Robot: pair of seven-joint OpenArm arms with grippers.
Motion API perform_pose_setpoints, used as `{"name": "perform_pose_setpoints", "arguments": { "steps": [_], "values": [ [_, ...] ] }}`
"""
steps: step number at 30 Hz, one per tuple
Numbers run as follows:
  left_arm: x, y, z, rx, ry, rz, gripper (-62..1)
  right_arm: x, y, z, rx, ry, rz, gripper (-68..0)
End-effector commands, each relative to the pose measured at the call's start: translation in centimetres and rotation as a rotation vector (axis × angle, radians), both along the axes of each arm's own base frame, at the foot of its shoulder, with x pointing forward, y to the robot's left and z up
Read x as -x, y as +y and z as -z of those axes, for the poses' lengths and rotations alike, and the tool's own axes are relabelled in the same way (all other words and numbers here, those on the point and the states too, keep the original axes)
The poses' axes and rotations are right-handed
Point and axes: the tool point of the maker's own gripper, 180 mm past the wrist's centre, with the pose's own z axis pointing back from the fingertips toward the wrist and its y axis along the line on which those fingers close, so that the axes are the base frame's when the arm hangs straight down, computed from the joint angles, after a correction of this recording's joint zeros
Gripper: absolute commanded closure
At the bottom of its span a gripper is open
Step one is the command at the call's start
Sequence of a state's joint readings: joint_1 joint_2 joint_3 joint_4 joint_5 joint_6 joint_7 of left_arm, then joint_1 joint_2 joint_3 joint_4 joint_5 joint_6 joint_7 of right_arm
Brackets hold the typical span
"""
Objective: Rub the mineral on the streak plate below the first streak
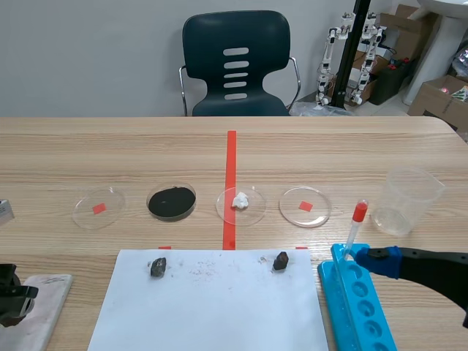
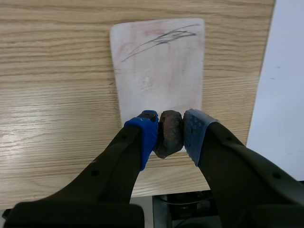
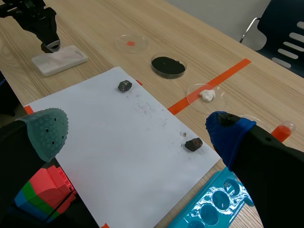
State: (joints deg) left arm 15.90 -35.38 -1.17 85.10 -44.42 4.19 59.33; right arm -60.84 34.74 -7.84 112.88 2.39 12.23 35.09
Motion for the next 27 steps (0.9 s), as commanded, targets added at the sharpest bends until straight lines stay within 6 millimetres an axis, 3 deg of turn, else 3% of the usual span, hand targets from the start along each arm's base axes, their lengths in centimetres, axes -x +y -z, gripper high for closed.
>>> {"name": "perform_pose_setpoints", "arguments": {
  "steps": [1, 27],
  "values": [
    [-0.7, 0.0, -0.2, 0.006, -0.023, 0.004, -10.0, -0.5, 0.1, -1.1, -0.024, -0.033, 0.008, -60.6],
    [0.4, -0.1, 2.0, -0.004, 0.017, -0.001, -10.0, -0.5, 0.1, -1.1, -0.024, -0.033, 0.008, -60.6]
  ]
}}
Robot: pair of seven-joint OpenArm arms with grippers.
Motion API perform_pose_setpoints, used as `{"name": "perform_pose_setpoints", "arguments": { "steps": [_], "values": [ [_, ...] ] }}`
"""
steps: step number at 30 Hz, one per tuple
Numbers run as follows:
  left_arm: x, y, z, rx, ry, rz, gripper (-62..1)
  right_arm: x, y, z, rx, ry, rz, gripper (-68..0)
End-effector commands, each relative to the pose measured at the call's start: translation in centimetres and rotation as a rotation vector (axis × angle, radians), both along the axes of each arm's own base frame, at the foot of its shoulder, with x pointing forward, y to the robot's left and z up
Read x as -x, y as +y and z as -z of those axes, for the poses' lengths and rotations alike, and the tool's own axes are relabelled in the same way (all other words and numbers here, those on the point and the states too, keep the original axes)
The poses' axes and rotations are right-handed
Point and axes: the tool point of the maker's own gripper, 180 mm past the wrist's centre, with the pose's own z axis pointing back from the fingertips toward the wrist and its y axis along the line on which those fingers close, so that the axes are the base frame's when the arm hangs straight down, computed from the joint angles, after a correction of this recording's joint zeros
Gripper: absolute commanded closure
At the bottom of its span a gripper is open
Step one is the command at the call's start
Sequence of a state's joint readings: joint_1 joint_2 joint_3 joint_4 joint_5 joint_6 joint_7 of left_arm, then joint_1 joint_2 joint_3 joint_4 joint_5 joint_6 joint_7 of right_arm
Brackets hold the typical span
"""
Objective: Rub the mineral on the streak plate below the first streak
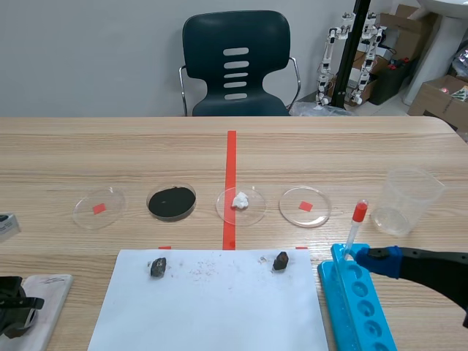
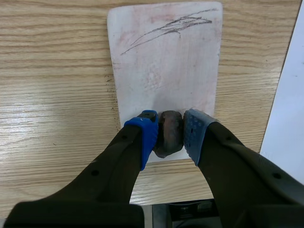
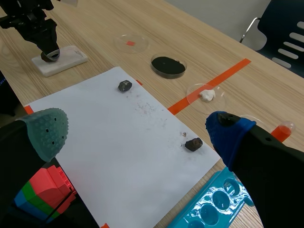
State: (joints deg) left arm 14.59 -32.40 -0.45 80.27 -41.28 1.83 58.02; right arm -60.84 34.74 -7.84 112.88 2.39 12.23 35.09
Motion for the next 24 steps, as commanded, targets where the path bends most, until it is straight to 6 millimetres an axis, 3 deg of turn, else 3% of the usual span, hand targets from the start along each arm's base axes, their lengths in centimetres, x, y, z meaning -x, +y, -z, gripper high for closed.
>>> {"name": "perform_pose_setpoints", "arguments": {
  "steps": [1, 12, 20, 24],
  "values": [
    [-0.2, 0.0, 0.1, -0.004, -0.006, 0.000, -10.0, -0.5, 0.1, -1.1, -0.024, -0.033, 0.008, -60.6],
    [-0.1, 1.0, 0.3, -0.061, -0.007, -0.001, -10.0, -0.5, 0.1, -1.1, -0.024, -0.033, 0.008, -60.6],
    [-0.2, -1.9, 0.3, 0.080, -0.017, -0.001, -10.0, -0.5, 0.1, -1.1, -0.024, -0.033, 0.008, -60.6],
    [-0.3, -2.4, 0.3, 0.099, -0.024, -0.008, -10.0, -0.5, 0.1, -1.1, -0.024, -0.033, 0.008, -60.6]
  ]
}}
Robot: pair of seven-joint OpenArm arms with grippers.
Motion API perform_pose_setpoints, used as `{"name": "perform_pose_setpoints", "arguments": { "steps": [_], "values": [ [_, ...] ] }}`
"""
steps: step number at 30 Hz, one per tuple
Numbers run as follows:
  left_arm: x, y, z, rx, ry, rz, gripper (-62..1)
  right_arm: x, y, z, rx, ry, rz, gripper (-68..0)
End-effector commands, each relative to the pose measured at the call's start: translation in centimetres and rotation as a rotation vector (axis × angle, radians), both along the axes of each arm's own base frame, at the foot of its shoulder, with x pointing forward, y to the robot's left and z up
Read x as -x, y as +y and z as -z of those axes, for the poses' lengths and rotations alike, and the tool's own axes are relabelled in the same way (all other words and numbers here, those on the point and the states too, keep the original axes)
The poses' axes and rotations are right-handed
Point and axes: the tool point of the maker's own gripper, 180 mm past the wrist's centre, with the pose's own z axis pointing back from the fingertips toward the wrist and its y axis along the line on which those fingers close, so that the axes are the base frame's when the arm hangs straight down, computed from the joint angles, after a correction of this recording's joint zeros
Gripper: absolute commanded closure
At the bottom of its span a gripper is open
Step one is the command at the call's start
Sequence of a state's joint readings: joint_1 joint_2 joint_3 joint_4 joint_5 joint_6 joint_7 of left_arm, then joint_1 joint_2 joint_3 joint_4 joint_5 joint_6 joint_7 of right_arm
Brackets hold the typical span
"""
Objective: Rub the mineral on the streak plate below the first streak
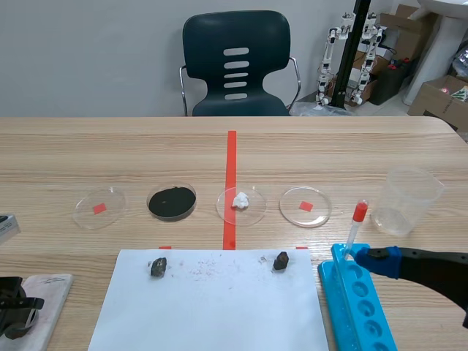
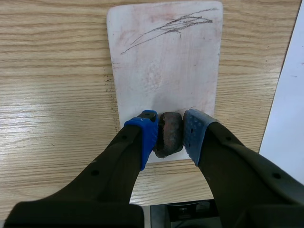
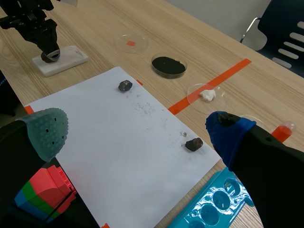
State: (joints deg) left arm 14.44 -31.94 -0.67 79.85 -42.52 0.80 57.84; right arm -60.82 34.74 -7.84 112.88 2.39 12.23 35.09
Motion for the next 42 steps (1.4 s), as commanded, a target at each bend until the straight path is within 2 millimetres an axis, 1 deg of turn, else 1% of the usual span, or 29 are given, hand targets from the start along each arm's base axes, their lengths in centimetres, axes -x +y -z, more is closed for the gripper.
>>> {"name": "perform_pose_setpoints", "arguments": {
  "steps": [1, 7, 12, 15, 21, 26, 32, 38, 42],
  "values": [
    [-0.2, -1.9, 0.2, 0.072, -0.020, -0.010, -10.0, -0.5, 0.1, -1.1, -0.024, -0.032, 0.008, -60.6],
    [-0.4, -2.8, 0.0, 0.122, -0.030, -0.008, -10.0, -0.5, 0.1, -1.1, -0.024, -0.032, 0.008, -60.6],
    [-0.6, -2.7, -0.1, 0.120, -0.041, -0.010, -10.0, -0.5, 0.1, -1.1, -0.024, -0.032, 0.008, -60.6],
    [-0.5, -1.8, 0.2, 0.066, -0.036, -0.006, -10.0, -0.5, 0.1, -1.1, -0.024, -0.032, 0.008, -60.6],
    [0.3, 1.4, 0.7, -0.113, 0.012, -0.034, -10.0, -0.5, 0.1, -1.1, -0.024, -0.032, 0.008, -60.6],
    [0.6, 3.6, 0.7, -0.234, 0.026, -0.059, -10.0, -0.5, 0.1, -1.1, -0.024, -0.032, 0.008, -60.6],
    [0.9, 5.3, 0.5, -0.329, 0.042, -0.084, -10.0, -0.5, 0.1, -1.1, -0.024, -0.032, 0.008, -60.6],
    [1.0, 5.7, 0.4, -0.348, 0.043, -0.093, -10.0, -0.5, 0.1, -1.1, -0.024, -0.032, 0.008, -60.6],
    [0.6, 5.3, 0.0, -0.337, 0.028, -0.088, -10.0, -0.5, 0.1, -1.1, -0.024, -0.032, 0.008, -60.6]
  ]
}}
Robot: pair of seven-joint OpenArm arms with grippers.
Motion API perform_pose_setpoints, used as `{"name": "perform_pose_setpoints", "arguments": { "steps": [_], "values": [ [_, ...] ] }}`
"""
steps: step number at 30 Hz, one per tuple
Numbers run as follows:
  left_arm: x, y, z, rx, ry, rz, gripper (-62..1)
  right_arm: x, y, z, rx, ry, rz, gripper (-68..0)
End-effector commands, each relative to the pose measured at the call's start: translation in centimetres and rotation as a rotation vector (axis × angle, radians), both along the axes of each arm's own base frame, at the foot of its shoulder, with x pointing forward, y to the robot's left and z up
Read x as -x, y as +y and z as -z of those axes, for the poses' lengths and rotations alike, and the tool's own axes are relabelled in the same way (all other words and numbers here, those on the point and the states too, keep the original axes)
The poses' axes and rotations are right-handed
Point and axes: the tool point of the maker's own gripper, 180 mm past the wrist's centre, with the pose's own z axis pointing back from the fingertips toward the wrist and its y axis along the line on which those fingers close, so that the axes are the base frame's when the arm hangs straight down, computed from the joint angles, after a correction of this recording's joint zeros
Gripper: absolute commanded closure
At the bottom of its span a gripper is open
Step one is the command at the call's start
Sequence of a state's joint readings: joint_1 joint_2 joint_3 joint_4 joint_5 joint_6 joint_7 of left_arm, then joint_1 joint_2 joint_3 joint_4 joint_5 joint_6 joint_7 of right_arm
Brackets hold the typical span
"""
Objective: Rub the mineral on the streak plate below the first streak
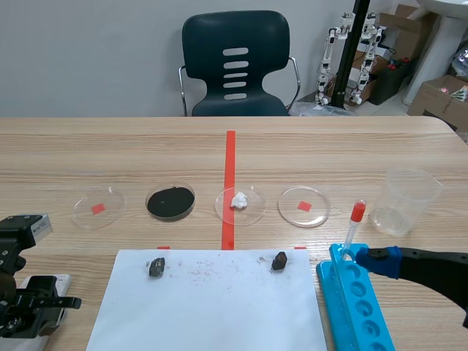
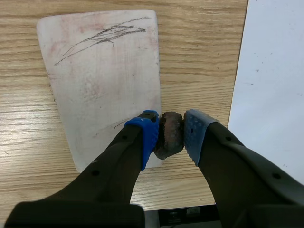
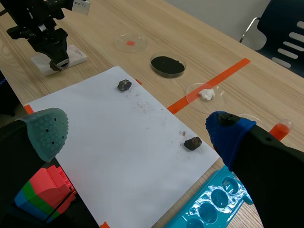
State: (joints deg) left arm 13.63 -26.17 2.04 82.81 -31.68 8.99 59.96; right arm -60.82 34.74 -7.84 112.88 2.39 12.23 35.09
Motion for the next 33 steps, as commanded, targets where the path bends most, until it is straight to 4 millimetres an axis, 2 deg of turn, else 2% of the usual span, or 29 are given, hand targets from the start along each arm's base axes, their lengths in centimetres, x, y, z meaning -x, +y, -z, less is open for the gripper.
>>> {"name": "perform_pose_setpoints", "arguments": {
  "steps": [1, 6, 15, 26, 29, 33],
  "values": [
    [0.5, 6.3, -0.8, -0.219, 0.017, -0.038, -10.0, -0.5, 0.1, -1.1, -0.024, -0.032, 0.008, -60.6],
    [0.0, 5.0, -1.6, -0.177, -0.013, -0.003, -10.0, -0.5, 0.1, -1.1, -0.024, -0.032, 0.007, -60.6],
    [-0.1, 4.6, -1.6, -0.152, -0.013, -0.009, -10.0, -0.5, 0.1, -1.1, -0.024, -0.032, 0.007, -60.6],
    [-0.9, -0.5, -1.6, 0.109, -0.068, 0.038, -10.0, -0.5, 0.1, -1.1, -0.024, -0.032, 0.008, -60.6],
    [-0.9, -0.4, -1.6, 0.105, -0.068, 0.036, -10.0, -0.5, 0.1, -1.1, -0.024, -0.032, 0.008, -60.6],
    [-0.5, 0.9, -1.3, 0.037, -0.042, 0.026, -10.0, -0.5, 0.1, -1.1, -0.024, -0.032, 0.008, -60.6]
  ]
}}
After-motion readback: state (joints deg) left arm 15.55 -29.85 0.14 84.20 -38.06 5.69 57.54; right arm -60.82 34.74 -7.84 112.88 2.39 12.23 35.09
